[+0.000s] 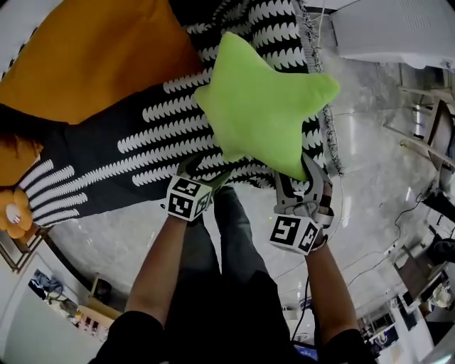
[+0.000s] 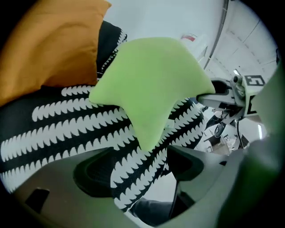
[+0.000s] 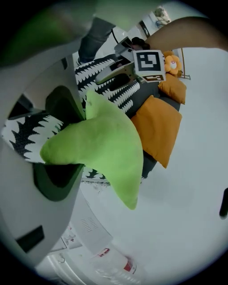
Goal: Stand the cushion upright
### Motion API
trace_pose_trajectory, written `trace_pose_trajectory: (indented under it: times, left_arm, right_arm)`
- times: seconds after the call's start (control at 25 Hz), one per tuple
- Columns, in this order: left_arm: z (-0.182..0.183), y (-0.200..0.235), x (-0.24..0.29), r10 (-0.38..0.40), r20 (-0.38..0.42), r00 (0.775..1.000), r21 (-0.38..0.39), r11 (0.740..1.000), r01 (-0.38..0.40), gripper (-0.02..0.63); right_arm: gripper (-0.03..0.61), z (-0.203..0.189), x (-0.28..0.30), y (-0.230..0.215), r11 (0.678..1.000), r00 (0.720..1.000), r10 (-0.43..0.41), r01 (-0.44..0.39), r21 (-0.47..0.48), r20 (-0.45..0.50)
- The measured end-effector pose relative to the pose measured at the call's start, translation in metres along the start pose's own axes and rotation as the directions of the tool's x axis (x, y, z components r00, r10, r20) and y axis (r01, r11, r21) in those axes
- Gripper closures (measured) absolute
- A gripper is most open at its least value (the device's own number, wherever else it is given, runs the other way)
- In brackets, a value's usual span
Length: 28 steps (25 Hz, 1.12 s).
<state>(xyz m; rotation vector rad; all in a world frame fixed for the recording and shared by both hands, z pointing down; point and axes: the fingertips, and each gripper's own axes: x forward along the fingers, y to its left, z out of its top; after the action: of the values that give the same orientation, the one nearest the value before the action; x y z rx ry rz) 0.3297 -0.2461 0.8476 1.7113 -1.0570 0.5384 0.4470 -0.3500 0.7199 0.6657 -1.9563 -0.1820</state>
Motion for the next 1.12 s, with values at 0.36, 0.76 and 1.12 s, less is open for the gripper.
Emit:
trace_pose_trajectory:
  times: [0.36, 0.76, 1.12]
  left_arm:
    - [0.056, -0.027, -0.033, 0.025, 0.141, 0.99, 0.11, 0.993, -0.041, 0.227]
    - [0.137, -0.059, -0.108, 0.008, 0.217, 0.976, 0.303, 0.95, -0.075, 0.241]
    - [0.209, -0.072, -0.215, 0.086, 0.389, 0.917, 0.355, 0.905, -0.236, 0.311]
  right_arm:
    - [0.208, -0.007, -0.014, 0.019, 0.989, 0.996, 0.065, -0.055, 0.137, -0.065]
    - [0.29, 0.071, -0.068, -0.021, 0.971, 0.997, -0.039, 0.024, 0.236, 0.06]
    - [0.34, 0.14, -0.132, -0.076, 0.974, 0.967, -0.144, 0.101, 0.204, 0.208]
